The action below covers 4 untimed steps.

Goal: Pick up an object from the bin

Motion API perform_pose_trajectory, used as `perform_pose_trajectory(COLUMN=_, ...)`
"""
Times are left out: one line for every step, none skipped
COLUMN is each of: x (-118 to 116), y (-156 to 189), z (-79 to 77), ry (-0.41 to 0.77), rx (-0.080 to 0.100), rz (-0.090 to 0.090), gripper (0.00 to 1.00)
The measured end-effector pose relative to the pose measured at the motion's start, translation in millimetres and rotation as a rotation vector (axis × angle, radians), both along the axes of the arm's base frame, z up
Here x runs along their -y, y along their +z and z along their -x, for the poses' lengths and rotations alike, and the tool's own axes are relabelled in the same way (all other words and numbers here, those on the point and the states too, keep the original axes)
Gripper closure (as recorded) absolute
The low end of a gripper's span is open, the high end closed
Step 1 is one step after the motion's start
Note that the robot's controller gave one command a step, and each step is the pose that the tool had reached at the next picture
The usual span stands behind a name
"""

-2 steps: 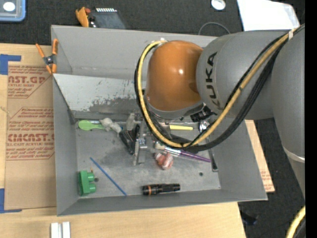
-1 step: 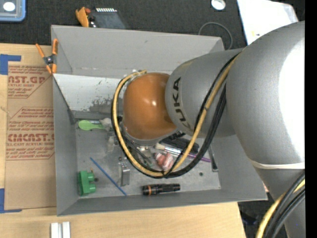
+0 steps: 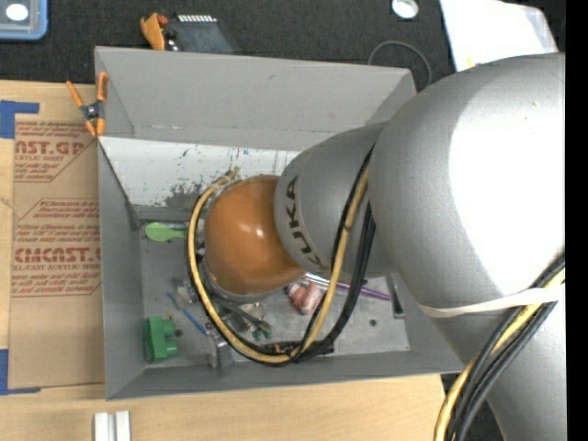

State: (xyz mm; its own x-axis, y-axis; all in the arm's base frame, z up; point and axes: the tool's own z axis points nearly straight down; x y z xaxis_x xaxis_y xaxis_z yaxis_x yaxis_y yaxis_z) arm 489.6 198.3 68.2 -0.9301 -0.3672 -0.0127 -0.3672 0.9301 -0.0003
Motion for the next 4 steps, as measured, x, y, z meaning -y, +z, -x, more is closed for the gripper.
perform_pose_trajectory(x=-43, y=3, z=-0.5, ry=-0.073, rx=-0.001, rz=-0.003, gripper=0.0)
perform_pose_trajectory(x=-40, y=26, z=5.7, ry=-0.472, rx=-0.003, rz=-0.005, gripper=0.0)
perform_pose_trajectory(x=-44, y=3, z=3.3, ry=-0.378, rx=-0.003, rz=-0.008, gripper=1.0)
perform_pose_trajectory(x=-44, y=3, z=3.3, ry=-0.378, rx=-0.003, rz=-0.008, gripper=1.0)
